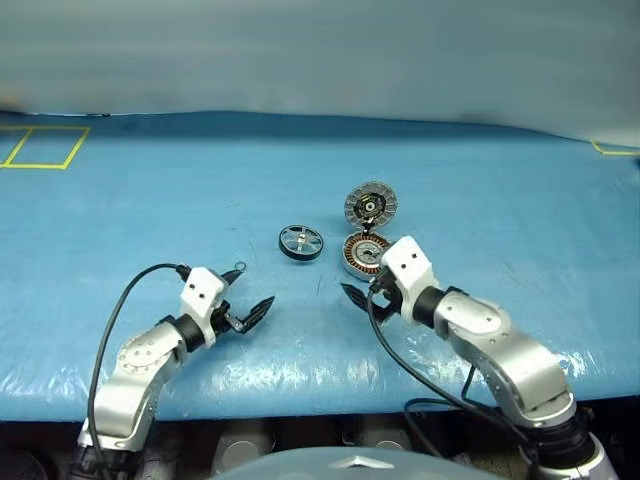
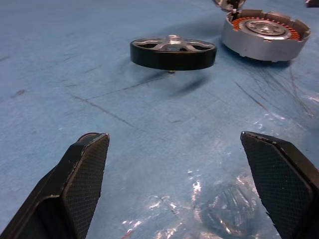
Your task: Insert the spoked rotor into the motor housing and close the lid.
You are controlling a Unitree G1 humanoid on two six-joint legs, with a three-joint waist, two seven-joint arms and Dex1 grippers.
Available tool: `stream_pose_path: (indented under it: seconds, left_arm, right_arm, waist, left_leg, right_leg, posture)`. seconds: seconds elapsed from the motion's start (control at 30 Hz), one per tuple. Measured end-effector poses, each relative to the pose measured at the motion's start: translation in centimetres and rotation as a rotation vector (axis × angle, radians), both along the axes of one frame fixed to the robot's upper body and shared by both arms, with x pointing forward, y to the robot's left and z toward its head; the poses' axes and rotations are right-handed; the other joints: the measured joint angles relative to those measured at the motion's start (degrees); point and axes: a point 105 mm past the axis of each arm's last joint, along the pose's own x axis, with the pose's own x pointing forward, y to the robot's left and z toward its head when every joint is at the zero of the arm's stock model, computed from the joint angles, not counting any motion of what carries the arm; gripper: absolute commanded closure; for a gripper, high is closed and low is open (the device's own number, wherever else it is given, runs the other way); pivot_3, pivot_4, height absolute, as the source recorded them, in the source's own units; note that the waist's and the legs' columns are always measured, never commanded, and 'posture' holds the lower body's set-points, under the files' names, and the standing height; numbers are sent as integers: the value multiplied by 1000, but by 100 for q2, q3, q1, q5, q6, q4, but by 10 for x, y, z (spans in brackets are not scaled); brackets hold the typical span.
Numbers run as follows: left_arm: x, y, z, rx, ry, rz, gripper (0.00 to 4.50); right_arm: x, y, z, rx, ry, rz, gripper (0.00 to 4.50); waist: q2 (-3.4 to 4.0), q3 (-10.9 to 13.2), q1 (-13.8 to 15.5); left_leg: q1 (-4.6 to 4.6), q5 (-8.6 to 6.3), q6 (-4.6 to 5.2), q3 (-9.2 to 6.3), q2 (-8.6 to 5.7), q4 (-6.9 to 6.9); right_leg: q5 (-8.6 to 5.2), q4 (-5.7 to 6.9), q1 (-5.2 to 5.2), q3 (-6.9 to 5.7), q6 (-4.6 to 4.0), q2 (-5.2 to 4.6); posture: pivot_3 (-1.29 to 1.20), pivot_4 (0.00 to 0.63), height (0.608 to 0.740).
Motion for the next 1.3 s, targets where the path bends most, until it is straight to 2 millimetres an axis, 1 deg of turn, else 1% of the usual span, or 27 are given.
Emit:
stream_pose_path:
  seconds: [0.13, 0.33, 0.43, 0.67, 0.83, 0.93, 1.07, 1.1, 1.13, 1.17, 1.3]
  left_arm:
    - [-4, -5, 4, -12, -53, -27, 0]
    - [-13, -3, 2, 5, -96, -15, 0]
    - [-16, -3, -1, 1, -95, -5, 0]
    - [-19, -3, -4, -7, -90, 7, 0]
    - [-19, -5, -4, -21, -90, 16, 0]
    - [-19, -5, -4, -21, -91, 24, 0]
    - [-19, -4, -5, -21, -89, 34, 0]
    - [-20, -4, -5, -20, -86, 37, 0]
    - [-20, -3, -6, -20, -84, 40, 0]
    - [-20, -3, -6, -20, -85, 44, 0]
    - [-21, -2, -5, -20, -89, 60, 0]
  right_arm:
    - [8, -1, 0, -54, 49, 16, 21]
    - [21, -2, 3, -143, 80, 36, 21]
    - [26, -1, -3, -186, 99, 46, 21]
    - [32, 0, -18, -239, 154, 79, 21]
    - [36, 3, -20, -266, 163, 113, 21]
    - [41, 1, -21, -276, 184, 118, 631]
    - [48, 1, -20, -302, 197, 113, 1908]
    - [49, 2, -19, -309, 200, 117, 2298]
    - [49, 4, -18, -314, 203, 128, 2522]
    - [48, 5, -19, -319, 207, 135, 2614]
    - [48, 7, -21, -329, 219, 129, 2617]
  waist:
    - [0, 0, -2]
    - [0, 1, -6]
    - [1, 1, 1]
    - [3, 3, -8]
    - [3, 3, -7]
    - [3, 3, -8]
    - [2, 2, -9]
    - [2, 2, -9]
    - [-1, 0, -13]
    - [-7, -4, -20]
    - [-11, -7, -31]
  left_leg:
    - [-3, 0, 0, 0, 2, -2]
    - [-7, -3, 5, 3, 0, -2]
    - [-8, -3, 5, 1, 0, -1]
    - [-9, -4, 6, 5, 1, -1]
    - [-8, -4, 6, 4, 1, -1]
    - [-5, -4, 6, 4, 1, 1]
    - [-1, -4, 6, 4, 2, 0]
    - [-1, -4, 6, 4, 2, 0]
    - [3, -4, 6, 4, 3, 0]
    - [7, -4, 6, 4, 5, 0]
    - [16, -4, 5, 5, 7, 1]
  right_leg:
    - [-1, 1, -3, 0, -3, 1]
    - [-1, -2, -6, 0, -3, -1]
    - [-1, -2, -8, -2, -3, -1]
    - [-1, -1, -10, -1, -2, -1]
    - [0, -1, -8, -1, -1, 0]
    - [0, -1, -4, -2, 0, 0]
    - [0, -1, -3, -2, 0, -1]
    - [0, -1, -3, -2, 0, -1]
    - [0, -1, -3, -3, 0, 0]
    - [0, -1, -2, -3, -1, 0]
    - [0, -1, -11, -5, -2, -2]
  posture:
    - [0, 150, 740]
    - [0, 150, 740]
    - [0, 150, 740]
    - [0, 150, 740]
    - [0, 150, 740]
    - [0, 150, 740]
    - [0, 150, 740]
    - [0, 150, 740]
    - [0, 150, 740]
    - [0, 150, 740]
    - [0, 150, 740]
